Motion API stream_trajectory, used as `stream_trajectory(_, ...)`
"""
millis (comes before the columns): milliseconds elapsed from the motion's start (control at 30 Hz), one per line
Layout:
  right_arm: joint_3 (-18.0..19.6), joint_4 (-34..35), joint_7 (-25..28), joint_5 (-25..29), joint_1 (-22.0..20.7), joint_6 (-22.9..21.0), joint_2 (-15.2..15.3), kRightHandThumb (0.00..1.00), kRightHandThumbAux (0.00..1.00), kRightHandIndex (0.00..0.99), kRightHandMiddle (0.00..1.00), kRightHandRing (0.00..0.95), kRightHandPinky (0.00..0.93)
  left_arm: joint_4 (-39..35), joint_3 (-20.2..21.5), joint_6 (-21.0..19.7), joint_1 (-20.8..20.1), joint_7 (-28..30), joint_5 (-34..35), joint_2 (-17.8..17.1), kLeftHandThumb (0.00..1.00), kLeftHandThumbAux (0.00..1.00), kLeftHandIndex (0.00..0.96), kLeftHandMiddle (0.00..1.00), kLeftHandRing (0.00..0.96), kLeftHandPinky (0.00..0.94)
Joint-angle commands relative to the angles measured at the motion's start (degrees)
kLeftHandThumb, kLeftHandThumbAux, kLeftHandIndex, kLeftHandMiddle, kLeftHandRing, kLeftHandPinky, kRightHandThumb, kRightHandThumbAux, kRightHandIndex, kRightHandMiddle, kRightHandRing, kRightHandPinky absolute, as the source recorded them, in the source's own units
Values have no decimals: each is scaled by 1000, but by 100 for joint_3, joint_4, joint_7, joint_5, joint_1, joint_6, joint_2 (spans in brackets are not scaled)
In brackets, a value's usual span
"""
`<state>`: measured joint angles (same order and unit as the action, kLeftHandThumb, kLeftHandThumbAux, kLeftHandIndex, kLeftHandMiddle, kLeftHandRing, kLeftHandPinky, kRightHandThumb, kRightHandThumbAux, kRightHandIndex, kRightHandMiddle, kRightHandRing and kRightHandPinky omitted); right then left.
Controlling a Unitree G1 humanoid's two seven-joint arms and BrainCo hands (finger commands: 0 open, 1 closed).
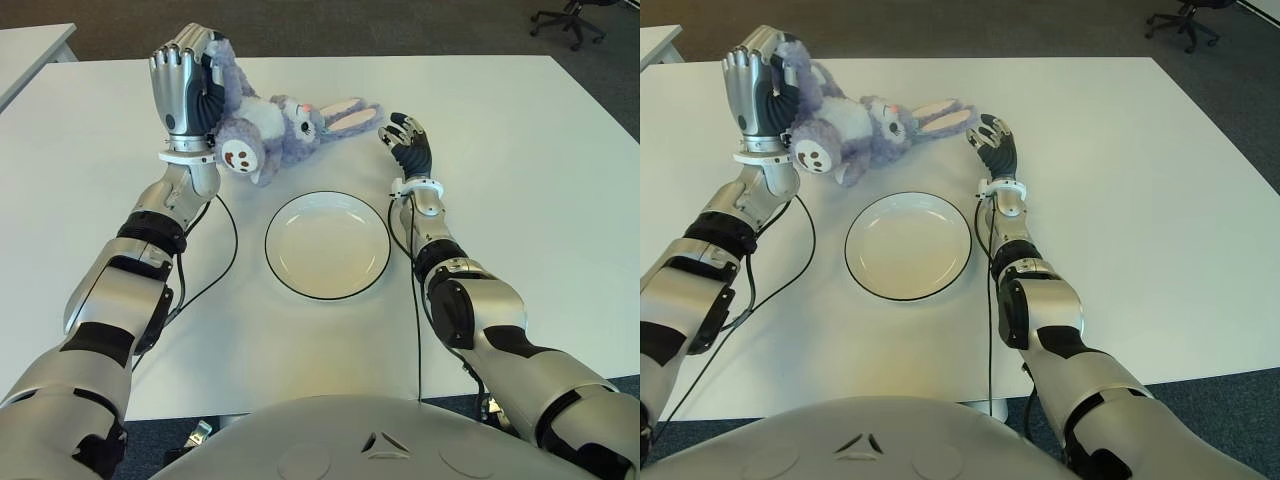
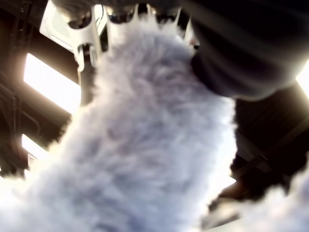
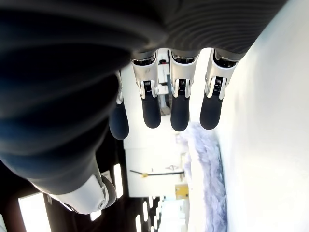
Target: Put the doll into the plate.
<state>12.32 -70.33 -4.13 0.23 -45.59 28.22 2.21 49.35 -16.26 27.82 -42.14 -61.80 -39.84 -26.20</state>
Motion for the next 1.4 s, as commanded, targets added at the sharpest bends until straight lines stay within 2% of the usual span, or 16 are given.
stream_trajectory(33,-1,-356,-2,27,588,-252,-127,434,765,213,162,155,210,-83,34,27,-66,95,-66,-82,851,652,412,581,701,728)
stream_trajectory(233,-3,-360,3,25,594,-247,-132,434,765,217,157,149,201,-70,-10,-13,-167,-67,-208,-99,853,650,421,598,714,732)
stream_trajectory(467,-24,-364,-7,1,600,-234,-133,413,767,214,153,149,210,-100,-2,153,-218,56,-219,-150,853,650,423,603,728,744)
stream_trajectory(800,-20,-369,2,10,594,-243,-135,421,770,216,158,147,197,-258,3,38,-221,38,-272,-172,852,651,422,605,737,759)
stream_trajectory(967,-20,-374,-3,7,590,-246,-136,420,768,214,153,138,184,-360,16,-1,-213,46,-287,-167,850,653,413,593,704,698)
stream_trajectory(1300,-18,-379,19,9,597,-234,-132,417,774,217,154,149,210,-586,31,-144,-209,80,-311,-174,849,654,412,591,690,720)
stream_trajectory(1400,-23,-382,22,3,596,-238,-129,403,773,210,149,142,196,-612,37,-169,-222,137,-293,-184,848,655,410,586,680,697)
